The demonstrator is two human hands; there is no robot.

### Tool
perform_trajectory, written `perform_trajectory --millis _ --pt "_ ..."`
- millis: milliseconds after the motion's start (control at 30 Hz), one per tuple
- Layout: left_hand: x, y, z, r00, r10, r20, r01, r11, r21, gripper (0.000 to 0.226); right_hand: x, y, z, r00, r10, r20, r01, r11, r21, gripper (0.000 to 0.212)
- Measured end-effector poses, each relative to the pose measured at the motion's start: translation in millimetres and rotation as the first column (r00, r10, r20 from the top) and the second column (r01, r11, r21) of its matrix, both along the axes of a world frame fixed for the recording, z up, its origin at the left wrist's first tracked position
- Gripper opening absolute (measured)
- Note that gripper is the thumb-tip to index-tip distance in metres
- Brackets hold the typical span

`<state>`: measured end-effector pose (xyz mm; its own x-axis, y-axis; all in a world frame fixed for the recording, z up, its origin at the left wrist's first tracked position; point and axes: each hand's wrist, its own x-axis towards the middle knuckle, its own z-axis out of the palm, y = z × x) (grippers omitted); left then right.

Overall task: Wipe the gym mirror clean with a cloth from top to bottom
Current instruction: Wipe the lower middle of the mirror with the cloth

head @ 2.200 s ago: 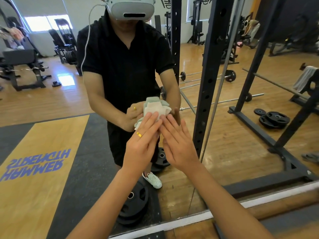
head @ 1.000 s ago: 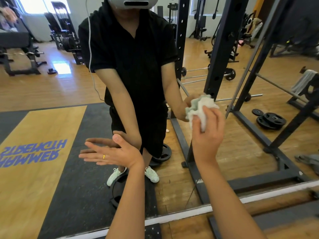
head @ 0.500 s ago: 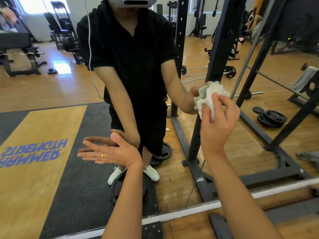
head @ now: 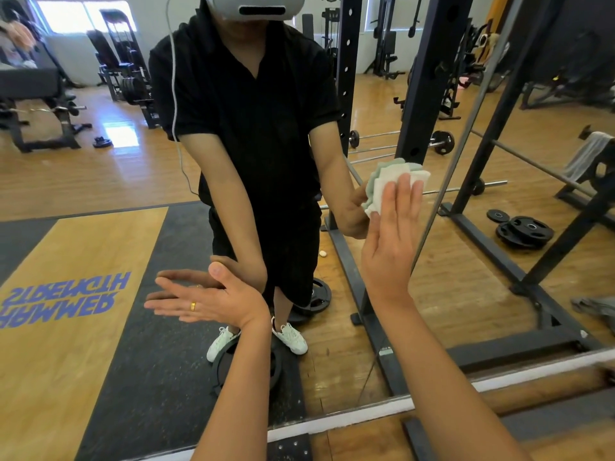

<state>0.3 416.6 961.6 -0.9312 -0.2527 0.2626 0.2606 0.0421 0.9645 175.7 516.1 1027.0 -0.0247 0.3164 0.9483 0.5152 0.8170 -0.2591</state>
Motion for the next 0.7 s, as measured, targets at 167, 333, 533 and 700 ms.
perform_trajectory --millis 167,333,533,700 --pt "2.3 -0.7 3.4 1.0 -0.008 0.006 0.007 1.0 0.008 0.104 16.9 5.7 -33.5 0.997 -0.021 0.068 0.02 1.0 0.008 0.05" --pt "1.0 -1.1 2.1 1.0 -0.01 0.008 0.01 1.0 0.016 0.105 27.6 19.1 -5.0 0.997 0.042 0.068 -0.045 0.998 0.045 0.042" --pt "0.9 0.1 5.6 1.0 -0.014 0.011 0.014 1.0 0.021 0.109 17.4 11.4 -27.6 0.997 0.075 0.034 -0.075 0.997 0.011 0.046" --pt "2.5 -7.2 7.1 0.996 -0.08 0.024 0.079 0.996 0.039 0.105 20.1 5.5 -72.1 0.995 0.056 0.085 -0.054 0.998 -0.023 0.057"
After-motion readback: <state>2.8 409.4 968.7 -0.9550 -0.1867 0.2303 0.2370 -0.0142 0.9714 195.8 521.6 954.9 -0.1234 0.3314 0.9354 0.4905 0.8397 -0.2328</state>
